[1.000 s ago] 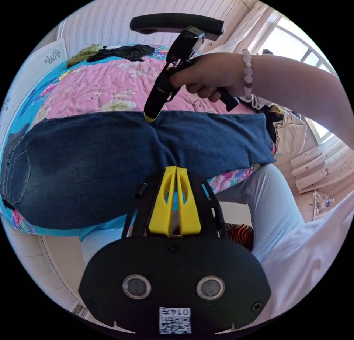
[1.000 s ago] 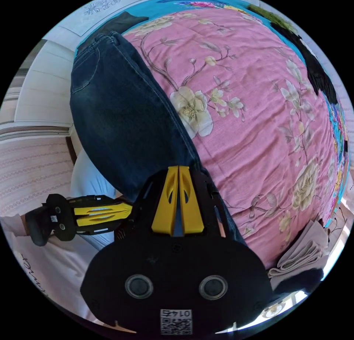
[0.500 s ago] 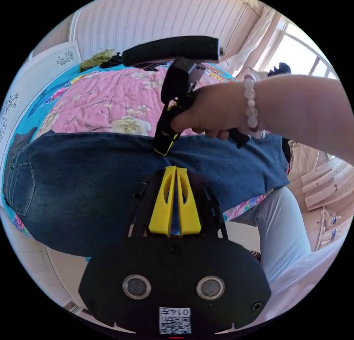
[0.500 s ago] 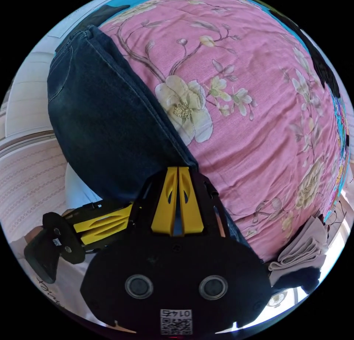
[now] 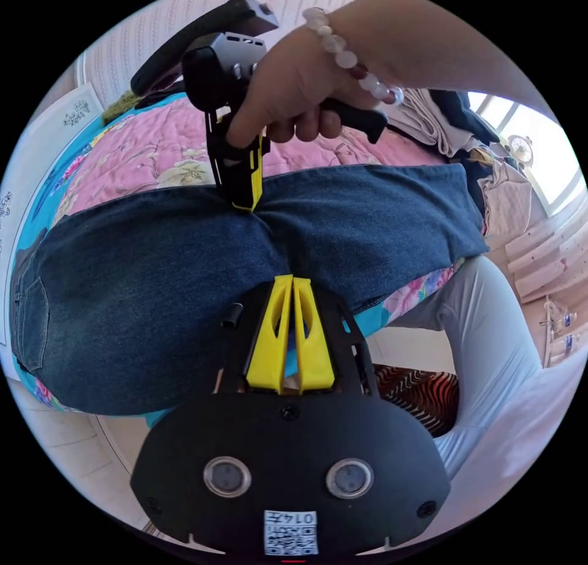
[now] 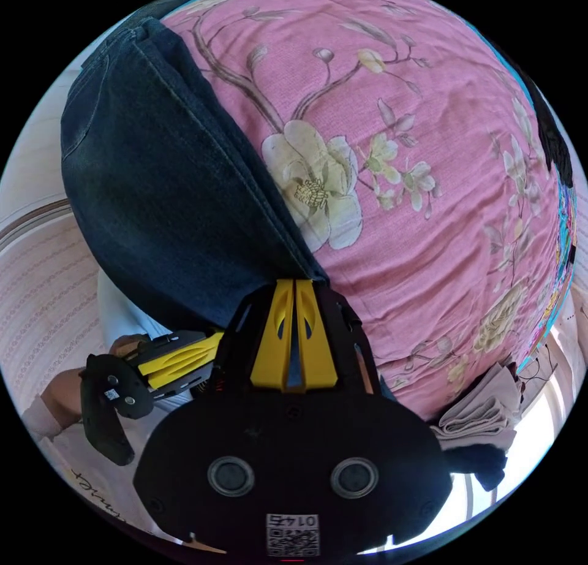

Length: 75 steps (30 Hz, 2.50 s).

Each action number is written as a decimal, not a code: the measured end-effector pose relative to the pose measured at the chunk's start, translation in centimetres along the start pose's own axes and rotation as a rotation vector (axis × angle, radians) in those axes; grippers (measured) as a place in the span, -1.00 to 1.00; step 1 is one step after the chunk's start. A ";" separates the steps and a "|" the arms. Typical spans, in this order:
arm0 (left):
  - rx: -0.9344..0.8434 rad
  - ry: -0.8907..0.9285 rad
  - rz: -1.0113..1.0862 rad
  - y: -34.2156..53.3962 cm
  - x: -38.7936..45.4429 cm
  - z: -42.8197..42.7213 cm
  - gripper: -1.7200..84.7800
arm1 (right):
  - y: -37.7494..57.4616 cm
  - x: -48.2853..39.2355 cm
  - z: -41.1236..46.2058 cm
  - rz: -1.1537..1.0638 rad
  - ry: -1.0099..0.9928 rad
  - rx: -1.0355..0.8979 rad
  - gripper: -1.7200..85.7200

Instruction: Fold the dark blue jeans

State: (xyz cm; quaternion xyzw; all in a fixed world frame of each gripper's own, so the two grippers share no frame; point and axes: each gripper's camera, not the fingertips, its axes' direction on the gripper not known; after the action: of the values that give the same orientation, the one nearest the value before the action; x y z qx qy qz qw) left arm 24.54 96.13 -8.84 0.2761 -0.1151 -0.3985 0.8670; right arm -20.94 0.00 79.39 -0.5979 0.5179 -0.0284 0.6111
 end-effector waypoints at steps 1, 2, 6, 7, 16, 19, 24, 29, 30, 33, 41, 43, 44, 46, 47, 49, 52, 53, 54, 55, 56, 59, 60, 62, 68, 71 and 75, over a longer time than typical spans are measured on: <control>0.010 -0.007 0.004 0.1 0.4 0.2 -0.98 | 0.1 0.1 0.4 0.002 -0.003 -0.005 -0.98; 0.014 -0.008 0.004 0.1 0.6 0.3 -0.98 | 0.4 0.2 1.3 0.011 -0.009 -0.009 -0.98; 0.046 -0.016 -0.009 0.3 1.9 0.5 -0.98 | 2.2 1.0 4.8 0.044 -0.048 -0.008 -0.98; 0.033 -0.001 -0.002 0.3 2.4 0.3 -0.98 | 2.6 1.1 5.4 0.047 -0.055 -0.004 -0.98; 0.077 0.099 0.097 2.5 8.9 -4.0 -0.98 | 16.5 -0.4 15.9 0.137 0.009 0.427 -0.97; 0.132 0.082 0.190 3.0 11.5 -5.7 -0.97 | 24.3 0.0 20.3 0.221 -0.075 0.580 -0.97; 0.096 0.085 0.162 2.7 13.5 -5.9 -0.87 | 46.1 4.4 32.6 0.465 -0.383 0.843 -0.97; 0.069 0.082 0.184 -0.8 16.8 -4.8 -0.81 | 66.3 8.6 47.2 0.943 -0.614 1.096 -0.95; 0.065 0.094 0.198 -2.2 17.9 -4.7 -0.81 | 70.6 8.9 50.6 1.051 -0.646 1.174 -0.93; 0.069 0.195 0.199 -6.3 20.4 -4.4 -0.80 | 79.6 8.7 58.3 1.275 -0.655 1.402 -0.88; 0.062 0.133 0.395 -15.6 29.0 -1.1 -0.76 | 88.1 10.6 73.1 1.669 -0.755 1.245 -0.68; 0.069 0.140 0.434 -18.3 31.3 0.0 -0.74 | 88.1 12.2 75.7 1.625 -0.843 1.162 -0.66; 0.066 0.146 0.440 -19.1 31.8 0.4 -0.73 | 88.0 13.2 77.3 1.589 -0.903 1.106 -0.66; 0.044 0.161 0.468 -21.8 34.2 2.4 -0.71 | 88.1 14.3 79.5 1.533 -0.969 1.070 -0.66; 0.033 0.163 0.481 -22.5 34.9 3.0 -0.70 | 88.3 14.8 80.9 1.503 -1.011 1.061 -0.67; -0.004 0.179 0.537 -24.9 37.7 5.5 -0.70 | 89.0 15.1 83.1 1.480 -1.083 1.090 -0.69; -0.026 0.164 0.631 -27.9 41.6 8.7 -0.70 | 90.4 15.1 86.6 1.463 -1.185 1.172 -0.75; -0.028 0.149 0.651 -28.6 42.3 9.3 -0.70 | 90.8 15.1 87.4 1.443 -1.196 1.208 -0.79; -0.031 0.118 0.690 -30.0 43.6 10.5 -0.70 | 91.2 15.0 87.7 1.429 -1.174 1.241 -0.82; -0.043 0.109 0.715 -31.7 44.7 11.7 -0.70 | 91.5 14.9 87.7 1.425 -1.150 1.259 -0.83; -0.050 0.113 0.721 -32.5 45.2 12.3 -0.71 | 92.0 14.8 87.5 1.417 -1.098 1.283 -0.84; -0.103 0.157 0.732 -36.4 47.7 15.7 -0.69 | 92.4 14.8 86.8 1.395 -0.986 1.285 -0.85; -0.138 0.181 0.735 -37.3 48.8 17.4 -0.65 | 92.4 15.1 86.9 1.385 -0.975 1.275 -0.85; -0.210 0.202 0.721 -38.1 50.4 20.1 -0.58 | 92.4 15.5 87.4 1.376 -1.000 1.270 -0.85; -0.400 0.175 0.717 -37.7 52.1 26.1 -0.54 | 92.3 17.1 88.4 1.364 -1.076 1.247 -0.85; -0.381 0.192 0.766 -37.1 51.8 24.5 -0.75 | 92.1 17.9 88.0 1.355 -1.092 1.237 -0.85; -0.284 0.244 0.717 -35.7 48.9 20.7 -0.89 | 91.9 18.5 86.5 1.339 -1.116 1.259 -0.85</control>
State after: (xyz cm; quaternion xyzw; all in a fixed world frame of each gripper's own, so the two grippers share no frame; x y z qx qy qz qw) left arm 25.51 32.27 -13.23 0.1411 -0.0441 -0.0469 0.9879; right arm -8.41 74.64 -23.27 0.3011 0.2804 0.3274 0.8506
